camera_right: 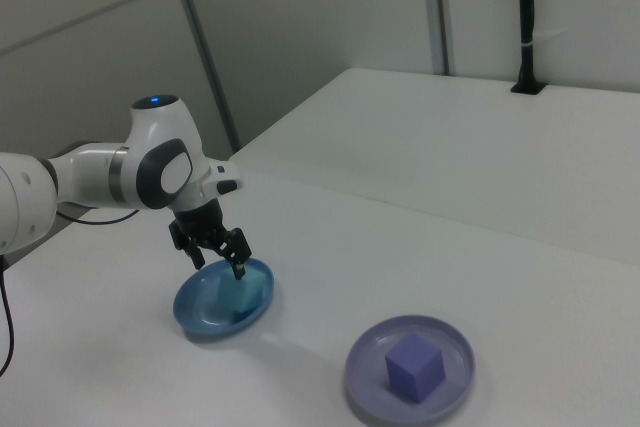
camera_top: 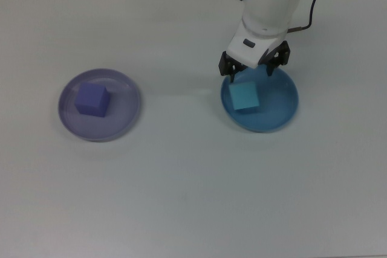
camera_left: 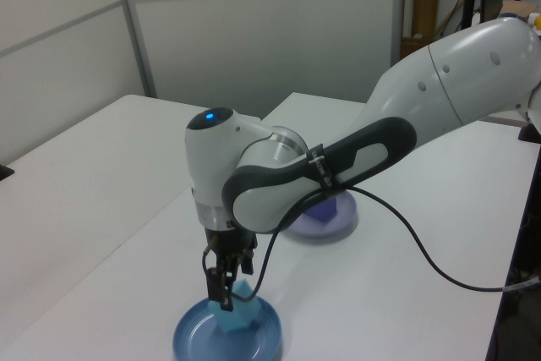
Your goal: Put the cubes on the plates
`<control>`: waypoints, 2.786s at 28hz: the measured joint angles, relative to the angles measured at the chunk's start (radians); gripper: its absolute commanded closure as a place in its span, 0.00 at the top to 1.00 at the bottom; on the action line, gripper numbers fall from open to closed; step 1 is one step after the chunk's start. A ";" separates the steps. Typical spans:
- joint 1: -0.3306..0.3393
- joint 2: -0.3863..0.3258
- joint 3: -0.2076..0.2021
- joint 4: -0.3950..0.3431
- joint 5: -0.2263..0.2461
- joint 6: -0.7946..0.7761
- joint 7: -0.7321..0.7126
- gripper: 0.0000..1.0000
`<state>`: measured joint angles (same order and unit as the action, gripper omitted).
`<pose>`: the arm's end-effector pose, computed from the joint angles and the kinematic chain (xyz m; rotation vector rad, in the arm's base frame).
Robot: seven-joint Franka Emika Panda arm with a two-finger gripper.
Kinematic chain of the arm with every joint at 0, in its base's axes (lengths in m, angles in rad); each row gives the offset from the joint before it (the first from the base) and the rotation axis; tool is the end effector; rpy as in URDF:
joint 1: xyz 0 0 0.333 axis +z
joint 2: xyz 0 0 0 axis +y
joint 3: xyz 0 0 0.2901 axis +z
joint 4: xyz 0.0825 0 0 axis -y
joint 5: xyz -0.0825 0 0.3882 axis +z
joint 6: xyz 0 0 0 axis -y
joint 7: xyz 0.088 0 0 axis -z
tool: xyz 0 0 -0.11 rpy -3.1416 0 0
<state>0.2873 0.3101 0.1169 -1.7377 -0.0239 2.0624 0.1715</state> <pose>0.5903 0.2457 0.3717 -3.1009 -0.3707 -0.0188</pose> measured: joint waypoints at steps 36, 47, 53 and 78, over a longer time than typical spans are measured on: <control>-0.176 -0.339 -0.165 0.006 0.030 -0.335 -0.085 1.00; -0.176 -0.335 -0.165 0.007 0.030 -0.335 -0.085 1.00; -0.178 -0.335 -0.166 0.010 0.030 -0.335 -0.085 1.00; -0.203 -0.335 -0.171 0.032 0.030 -0.335 -0.089 1.00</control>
<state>0.0847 -0.0252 -0.0541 -1.7053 0.0057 1.7278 0.0821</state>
